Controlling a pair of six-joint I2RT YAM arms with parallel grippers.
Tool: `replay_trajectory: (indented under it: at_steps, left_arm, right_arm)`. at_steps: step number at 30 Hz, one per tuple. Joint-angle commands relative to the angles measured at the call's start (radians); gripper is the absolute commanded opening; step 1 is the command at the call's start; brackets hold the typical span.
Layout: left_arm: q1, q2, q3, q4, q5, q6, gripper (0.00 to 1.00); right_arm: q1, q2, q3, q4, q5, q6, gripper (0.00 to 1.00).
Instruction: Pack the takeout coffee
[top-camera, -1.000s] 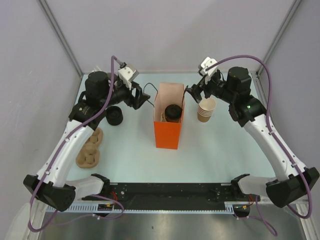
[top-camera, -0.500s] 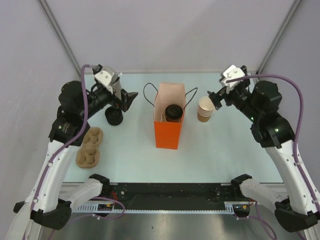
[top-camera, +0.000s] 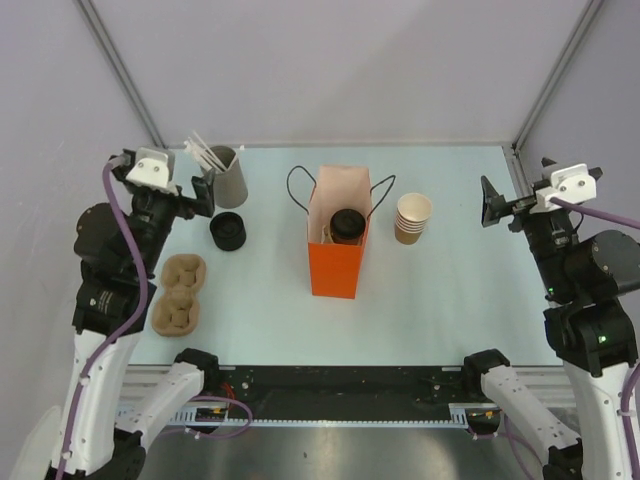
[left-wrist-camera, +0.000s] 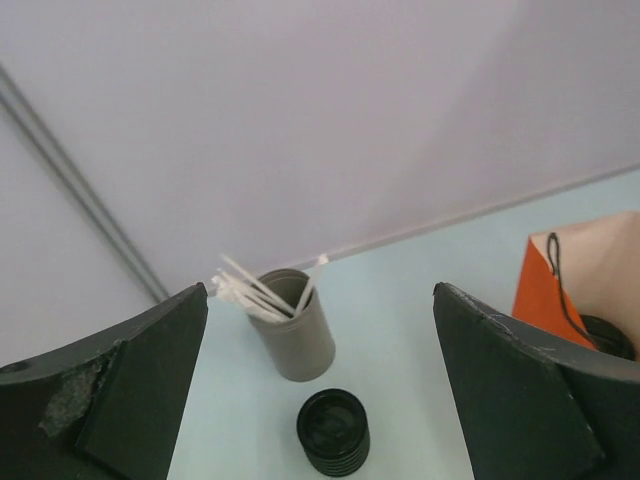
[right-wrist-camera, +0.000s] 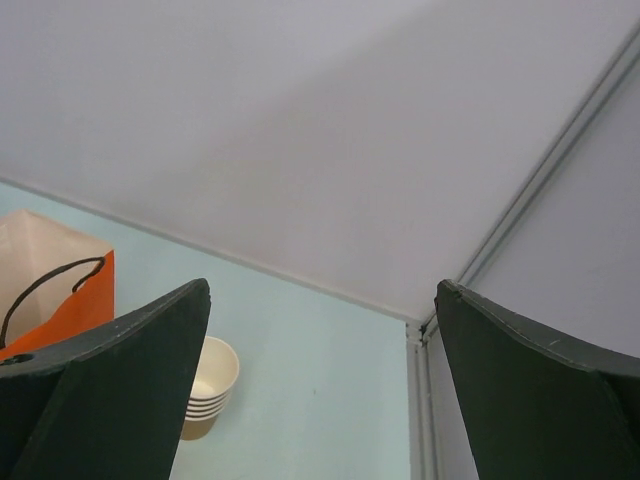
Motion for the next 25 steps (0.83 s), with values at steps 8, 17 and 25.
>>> replay_trajectory:
  at_steps: [8, 17, 25]
  left_arm:
    - [0.076, -0.114, 0.014, 0.034, -0.258, -0.019, 1.00]
    - [0.094, -0.126, 0.009, 0.018, -0.229, -0.025, 1.00]
    - [0.102, -0.123, 0.020, 0.005, -0.203, -0.040, 0.99]
  right_arm:
    - [-0.036, -0.042, -0.074, 0.120, 0.103, 0.166, 1.00]
    - [-0.043, -0.029, -0.075, 0.123, 0.071, 0.185, 1.00]
    - [-0.049, -0.033, -0.074, 0.121, 0.055, 0.197, 1.00]
